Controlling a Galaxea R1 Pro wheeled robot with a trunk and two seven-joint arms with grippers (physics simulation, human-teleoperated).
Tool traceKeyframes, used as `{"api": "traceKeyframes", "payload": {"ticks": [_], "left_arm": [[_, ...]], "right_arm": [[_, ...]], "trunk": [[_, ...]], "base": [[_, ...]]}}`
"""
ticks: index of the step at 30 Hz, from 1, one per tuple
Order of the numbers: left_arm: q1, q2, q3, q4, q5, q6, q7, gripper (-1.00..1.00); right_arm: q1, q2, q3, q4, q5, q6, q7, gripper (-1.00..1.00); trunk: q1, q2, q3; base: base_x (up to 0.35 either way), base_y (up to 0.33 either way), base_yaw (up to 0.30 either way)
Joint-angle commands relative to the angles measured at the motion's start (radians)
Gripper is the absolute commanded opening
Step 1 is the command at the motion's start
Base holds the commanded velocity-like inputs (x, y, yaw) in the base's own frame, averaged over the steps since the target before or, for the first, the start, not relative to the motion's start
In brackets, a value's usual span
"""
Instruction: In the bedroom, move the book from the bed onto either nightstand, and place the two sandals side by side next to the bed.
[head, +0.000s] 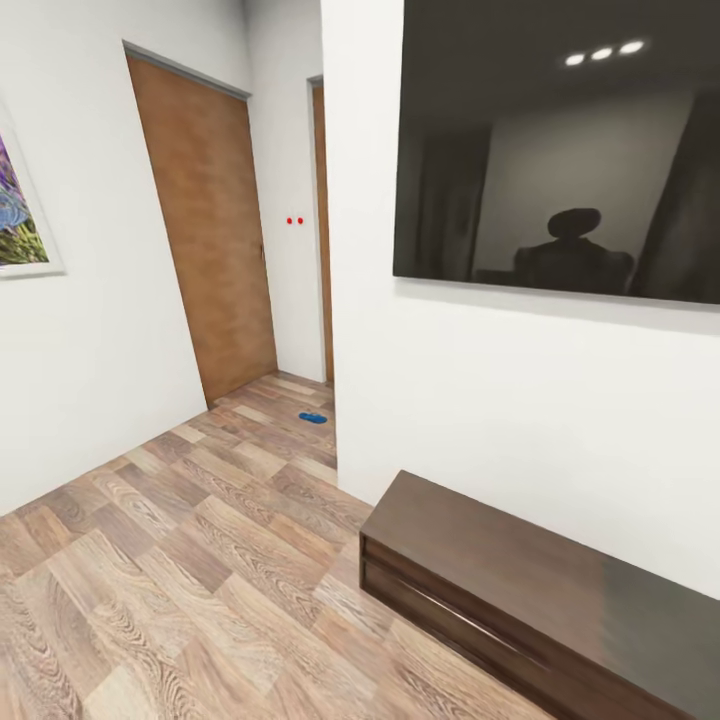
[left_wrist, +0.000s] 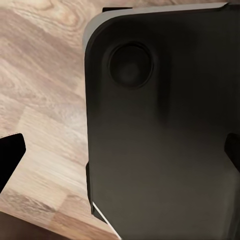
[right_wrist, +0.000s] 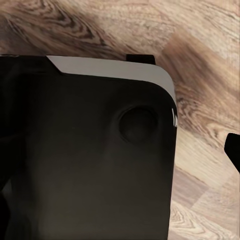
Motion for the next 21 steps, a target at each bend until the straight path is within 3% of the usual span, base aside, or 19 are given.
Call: {"api": "traceKeyframes", "payload": {"ticks": [1,21], "left_arm": [[-0.001,0.0,0.0,0.001,0.0,-0.004,-0.001,1.0],[-0.001,0.0,0.0,0.001,0.0,-0.024,-0.001,1.0]], "right_arm": [[0.0,0.0,0.003,0.0,0.001,0.0,-0.001,1.0],[0.0,0.003,0.011,0.0,0.002,-0.001,-0.001,1.0]], "trunk": [[0.0,-0.001,-0.002],[0.0,-0.001,-0.025]], "base": [[0.0,0.0,0.195],[0.0,0.0,0.206]]}}
